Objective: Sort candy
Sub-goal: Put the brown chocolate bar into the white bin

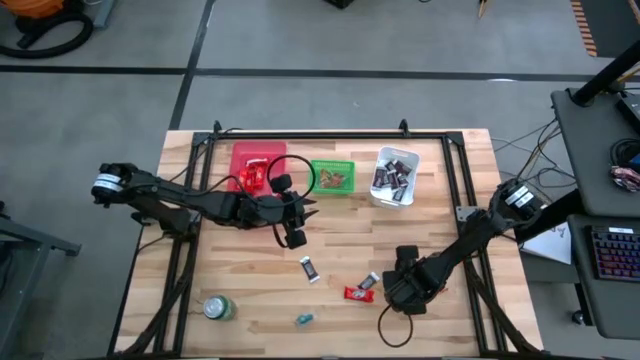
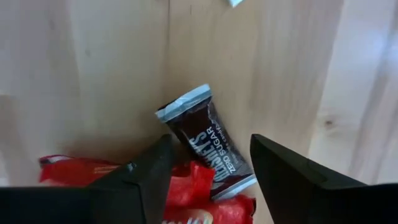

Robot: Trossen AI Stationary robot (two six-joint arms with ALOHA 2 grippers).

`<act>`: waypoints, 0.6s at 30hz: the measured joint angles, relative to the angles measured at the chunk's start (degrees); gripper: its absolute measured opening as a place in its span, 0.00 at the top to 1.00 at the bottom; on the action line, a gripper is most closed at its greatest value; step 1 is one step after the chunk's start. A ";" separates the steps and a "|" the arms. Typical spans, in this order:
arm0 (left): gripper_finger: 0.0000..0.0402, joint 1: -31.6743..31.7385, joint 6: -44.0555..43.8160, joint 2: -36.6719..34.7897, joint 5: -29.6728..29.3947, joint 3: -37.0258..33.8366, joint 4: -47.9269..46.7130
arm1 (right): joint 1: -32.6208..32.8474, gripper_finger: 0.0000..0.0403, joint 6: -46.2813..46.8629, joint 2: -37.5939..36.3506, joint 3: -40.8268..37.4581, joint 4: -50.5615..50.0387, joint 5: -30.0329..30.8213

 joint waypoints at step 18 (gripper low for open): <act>0.77 0.02 0.92 -0.04 0.00 0.00 0.85 | -1.66 0.79 -3.84 3.20 0.00 3.05 1.27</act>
